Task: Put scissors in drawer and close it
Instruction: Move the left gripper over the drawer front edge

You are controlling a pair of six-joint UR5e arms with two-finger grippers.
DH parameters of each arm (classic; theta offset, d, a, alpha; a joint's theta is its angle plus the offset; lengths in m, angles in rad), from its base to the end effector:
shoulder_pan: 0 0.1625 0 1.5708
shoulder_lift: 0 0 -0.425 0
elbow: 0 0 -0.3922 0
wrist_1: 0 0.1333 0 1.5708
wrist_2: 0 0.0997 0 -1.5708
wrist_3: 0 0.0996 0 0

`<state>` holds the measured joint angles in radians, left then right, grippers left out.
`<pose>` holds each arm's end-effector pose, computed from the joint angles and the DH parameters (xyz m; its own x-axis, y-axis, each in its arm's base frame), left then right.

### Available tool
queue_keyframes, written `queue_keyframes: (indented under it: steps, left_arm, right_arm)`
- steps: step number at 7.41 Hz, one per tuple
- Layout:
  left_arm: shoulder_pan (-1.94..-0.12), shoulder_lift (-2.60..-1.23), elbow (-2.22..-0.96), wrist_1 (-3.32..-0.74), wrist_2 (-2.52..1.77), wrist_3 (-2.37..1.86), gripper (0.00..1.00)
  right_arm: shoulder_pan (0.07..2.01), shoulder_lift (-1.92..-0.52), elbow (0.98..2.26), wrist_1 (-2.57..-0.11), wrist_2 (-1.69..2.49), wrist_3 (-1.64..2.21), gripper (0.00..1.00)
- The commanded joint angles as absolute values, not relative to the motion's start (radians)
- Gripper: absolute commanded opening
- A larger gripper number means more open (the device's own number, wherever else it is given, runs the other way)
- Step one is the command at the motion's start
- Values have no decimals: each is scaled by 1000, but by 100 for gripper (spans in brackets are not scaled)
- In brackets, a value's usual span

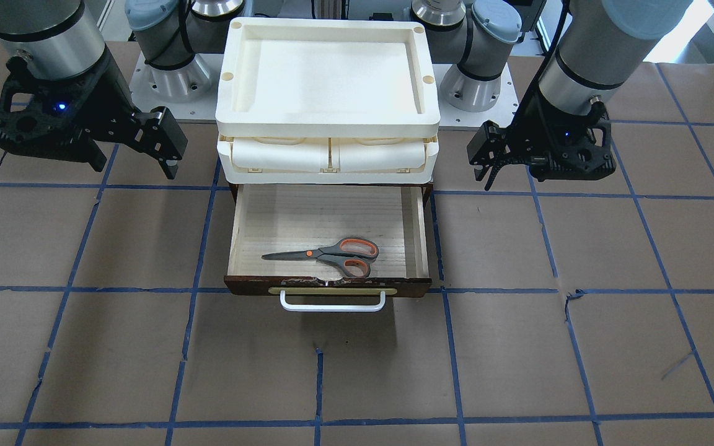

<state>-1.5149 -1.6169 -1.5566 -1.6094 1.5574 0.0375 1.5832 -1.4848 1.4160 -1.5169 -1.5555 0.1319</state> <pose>-0.1063 -0.5108 0.4682 -0.9997 -0.0194 0.0160 -0.0183 0.9974 0.0699 0.1414 -0.5272 0.5148 -0.9927 0.1190 -0.0171 0.1192 0.9928 -0.0128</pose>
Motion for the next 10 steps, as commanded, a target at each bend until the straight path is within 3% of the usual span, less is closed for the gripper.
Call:
queue_keyframes:
  steps: [1,10]
  left_arm:
    - [-1516,-1617,-1559,-1609,1557,40,100]
    - [-1529,-1710,-1470,-1519,1560,52,100]
  right_arm:
    - [1585,-1485,1416,-1516,-1555,132,100]
    - [1589,-1486,1417,-1520,-1554,133,100]
